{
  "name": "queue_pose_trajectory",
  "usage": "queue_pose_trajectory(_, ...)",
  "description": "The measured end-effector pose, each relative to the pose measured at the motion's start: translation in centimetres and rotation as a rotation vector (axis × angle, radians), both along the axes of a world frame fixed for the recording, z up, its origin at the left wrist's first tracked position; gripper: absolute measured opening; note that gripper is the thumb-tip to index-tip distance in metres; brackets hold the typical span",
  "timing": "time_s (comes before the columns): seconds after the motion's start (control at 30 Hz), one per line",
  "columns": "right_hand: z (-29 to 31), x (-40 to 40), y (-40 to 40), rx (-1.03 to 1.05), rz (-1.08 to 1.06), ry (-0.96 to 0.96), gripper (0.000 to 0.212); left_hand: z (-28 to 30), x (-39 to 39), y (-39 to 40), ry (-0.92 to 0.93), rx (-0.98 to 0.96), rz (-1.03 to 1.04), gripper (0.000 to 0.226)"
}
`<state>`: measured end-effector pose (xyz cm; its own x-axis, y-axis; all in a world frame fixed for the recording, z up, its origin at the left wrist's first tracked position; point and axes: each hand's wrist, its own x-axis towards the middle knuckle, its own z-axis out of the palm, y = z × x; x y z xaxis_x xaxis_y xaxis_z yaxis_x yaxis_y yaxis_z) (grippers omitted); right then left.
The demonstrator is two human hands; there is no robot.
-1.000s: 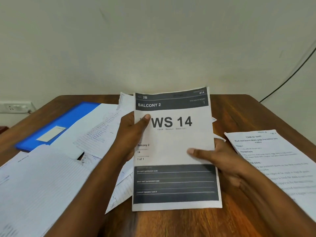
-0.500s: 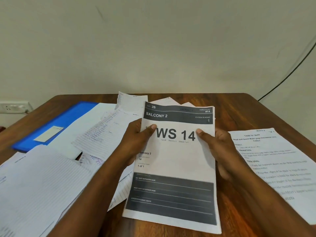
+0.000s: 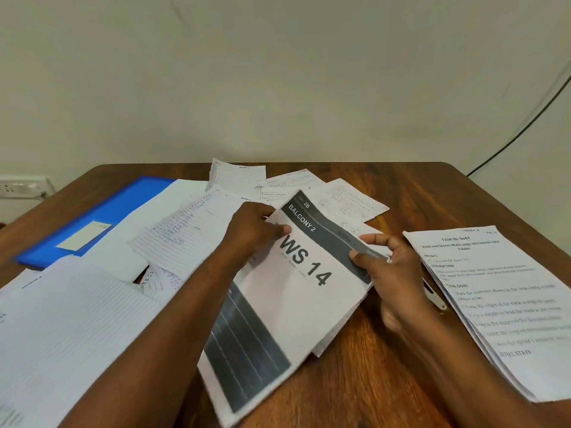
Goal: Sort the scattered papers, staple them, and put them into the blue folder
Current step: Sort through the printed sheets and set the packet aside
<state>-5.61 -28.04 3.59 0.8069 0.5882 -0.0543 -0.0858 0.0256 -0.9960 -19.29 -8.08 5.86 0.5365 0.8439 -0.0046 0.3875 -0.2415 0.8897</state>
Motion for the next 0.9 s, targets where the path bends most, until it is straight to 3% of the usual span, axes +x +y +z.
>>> queue_pose_trajectory(0.23,-1.0,-1.6,-2.0,-0.177,0.114,-0.105,0.036,-1.6,1.3,-0.6,-0.064,0.148,-0.012,0.004)
queue_pose_trajectory(0.37,-0.6,-0.7,-3.0,-0.34,0.297,-0.153,0.037,-2.4,1.5,-1.3,-0.054,0.142,-0.086,0.005)
queue_pose_trajectory(0.63,0.4,0.8,-3.9,-0.532,0.432,-0.281,0.031,-4.2,1.9,-2.6,-0.178,0.041,-0.125,0.012)
queue_pose_trajectory(0.73,1.6,2.2,-4.9,-0.673,0.291,-0.558,0.034,-4.6,1.9,-2.8,-0.186,-0.013,-0.174,0.012)
queue_pose_trajectory(0.83,2.3,4.6,-6.1,-0.919,0.039,-0.962,0.062,-4.9,2.1,-3.2,-0.13,0.034,-0.238,0.012)
queue_pose_trajectory(0.9,2.1,6.1,-6.5,-1.072,0.097,-0.95,0.075,-4.8,2.2,-3.6,-0.067,0.087,-0.27,0.013)
